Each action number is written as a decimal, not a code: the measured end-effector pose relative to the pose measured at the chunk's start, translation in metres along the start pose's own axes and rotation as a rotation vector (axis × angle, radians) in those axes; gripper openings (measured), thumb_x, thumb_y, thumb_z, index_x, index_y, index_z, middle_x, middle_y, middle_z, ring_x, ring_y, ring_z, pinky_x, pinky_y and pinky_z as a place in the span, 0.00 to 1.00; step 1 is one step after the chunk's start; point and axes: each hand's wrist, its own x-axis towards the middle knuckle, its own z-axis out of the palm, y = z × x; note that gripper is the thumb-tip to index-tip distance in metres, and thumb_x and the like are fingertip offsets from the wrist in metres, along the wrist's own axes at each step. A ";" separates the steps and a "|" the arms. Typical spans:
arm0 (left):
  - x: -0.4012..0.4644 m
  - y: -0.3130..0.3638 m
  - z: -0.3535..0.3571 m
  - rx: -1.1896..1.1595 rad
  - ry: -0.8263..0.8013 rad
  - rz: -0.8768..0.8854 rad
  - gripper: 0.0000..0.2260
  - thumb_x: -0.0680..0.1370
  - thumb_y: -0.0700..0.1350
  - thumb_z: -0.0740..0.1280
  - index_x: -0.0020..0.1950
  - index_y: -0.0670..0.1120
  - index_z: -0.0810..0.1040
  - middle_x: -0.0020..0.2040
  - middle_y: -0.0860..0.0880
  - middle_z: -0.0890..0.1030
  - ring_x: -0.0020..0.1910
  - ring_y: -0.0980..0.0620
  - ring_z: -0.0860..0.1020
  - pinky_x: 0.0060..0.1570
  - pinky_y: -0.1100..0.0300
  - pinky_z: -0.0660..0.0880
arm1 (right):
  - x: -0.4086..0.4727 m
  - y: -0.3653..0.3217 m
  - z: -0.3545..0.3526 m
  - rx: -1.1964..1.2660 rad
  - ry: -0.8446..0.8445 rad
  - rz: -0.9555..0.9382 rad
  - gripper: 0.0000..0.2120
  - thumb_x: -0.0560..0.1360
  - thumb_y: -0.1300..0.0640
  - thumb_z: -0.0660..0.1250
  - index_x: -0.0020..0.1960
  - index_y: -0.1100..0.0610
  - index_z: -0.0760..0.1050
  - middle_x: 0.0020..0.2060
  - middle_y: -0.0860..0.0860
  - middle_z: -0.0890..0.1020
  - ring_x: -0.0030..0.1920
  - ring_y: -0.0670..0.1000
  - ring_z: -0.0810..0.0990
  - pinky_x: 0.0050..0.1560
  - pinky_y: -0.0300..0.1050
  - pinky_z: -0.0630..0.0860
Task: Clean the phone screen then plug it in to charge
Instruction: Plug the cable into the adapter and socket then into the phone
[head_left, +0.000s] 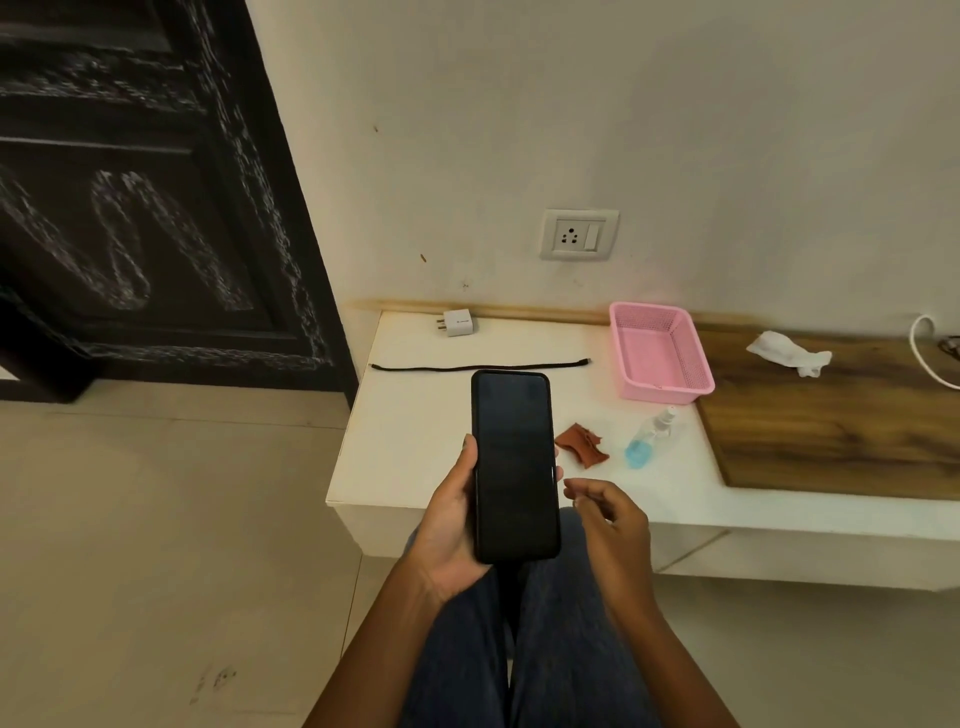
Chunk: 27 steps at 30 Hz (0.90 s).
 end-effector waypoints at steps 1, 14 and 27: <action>-0.001 0.000 0.000 0.011 0.006 0.004 0.28 0.76 0.62 0.62 0.69 0.45 0.73 0.70 0.40 0.71 0.73 0.41 0.64 0.73 0.45 0.60 | -0.001 -0.001 0.001 0.004 -0.006 0.008 0.11 0.77 0.64 0.61 0.51 0.52 0.78 0.47 0.43 0.81 0.50 0.44 0.79 0.52 0.40 0.76; 0.000 0.006 0.010 0.045 0.187 -0.058 0.27 0.79 0.61 0.54 0.62 0.43 0.79 0.59 0.38 0.80 0.53 0.44 0.80 0.55 0.52 0.77 | -0.024 -0.032 0.014 0.499 -0.247 0.234 0.19 0.78 0.42 0.52 0.60 0.47 0.76 0.54 0.48 0.83 0.54 0.47 0.81 0.46 0.38 0.79; 0.060 -0.018 -0.004 0.216 0.518 0.010 0.31 0.74 0.68 0.55 0.56 0.42 0.79 0.55 0.43 0.82 0.52 0.47 0.82 0.54 0.55 0.78 | 0.020 -0.014 0.039 0.644 -0.231 0.445 0.22 0.77 0.42 0.52 0.56 0.54 0.78 0.52 0.56 0.83 0.51 0.52 0.82 0.55 0.50 0.77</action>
